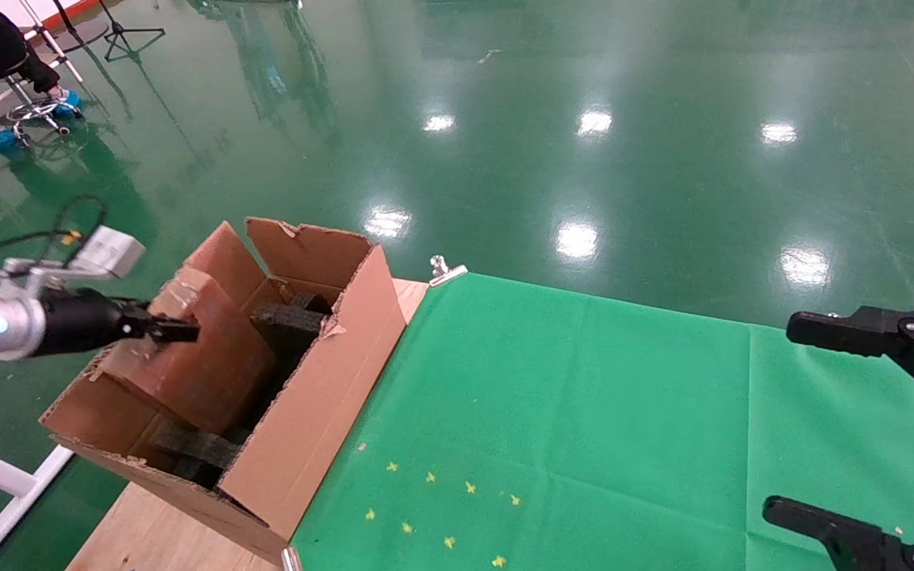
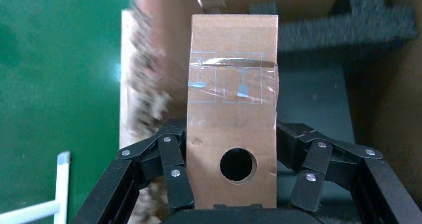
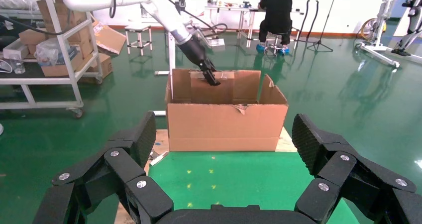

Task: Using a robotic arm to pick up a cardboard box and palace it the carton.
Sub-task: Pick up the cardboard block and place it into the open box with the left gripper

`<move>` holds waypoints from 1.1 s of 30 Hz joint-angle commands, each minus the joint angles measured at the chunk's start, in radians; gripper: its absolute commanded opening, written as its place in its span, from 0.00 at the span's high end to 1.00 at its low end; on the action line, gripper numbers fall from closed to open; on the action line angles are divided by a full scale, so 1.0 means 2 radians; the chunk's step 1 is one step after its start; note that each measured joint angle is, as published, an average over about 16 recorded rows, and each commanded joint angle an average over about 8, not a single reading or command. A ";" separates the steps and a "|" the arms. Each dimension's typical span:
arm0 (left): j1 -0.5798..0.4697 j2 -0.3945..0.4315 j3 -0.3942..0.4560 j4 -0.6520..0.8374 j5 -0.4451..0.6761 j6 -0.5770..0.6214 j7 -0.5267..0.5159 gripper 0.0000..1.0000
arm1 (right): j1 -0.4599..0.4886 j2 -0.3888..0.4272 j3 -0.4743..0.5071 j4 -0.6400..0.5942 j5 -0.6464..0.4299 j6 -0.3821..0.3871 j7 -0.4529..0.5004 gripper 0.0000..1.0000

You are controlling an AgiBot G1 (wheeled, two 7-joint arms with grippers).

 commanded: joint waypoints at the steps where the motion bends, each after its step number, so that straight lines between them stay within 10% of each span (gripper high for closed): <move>1: 0.000 0.011 0.007 0.011 0.011 -0.003 0.002 1.00 | 0.000 0.000 0.000 0.000 0.000 0.000 0.000 0.00; 10: -0.018 0.054 0.028 0.071 0.056 -0.023 -0.021 1.00 | 0.000 0.000 0.000 0.000 0.000 0.000 0.000 0.00; 19: -0.025 0.072 0.030 0.105 0.063 -0.036 -0.031 0.00 | 0.000 0.000 0.000 0.000 0.000 0.000 0.000 0.00; 33: -0.024 0.067 0.030 0.095 0.062 -0.028 -0.028 0.00 | 0.000 0.000 0.000 0.000 0.000 0.000 0.000 0.00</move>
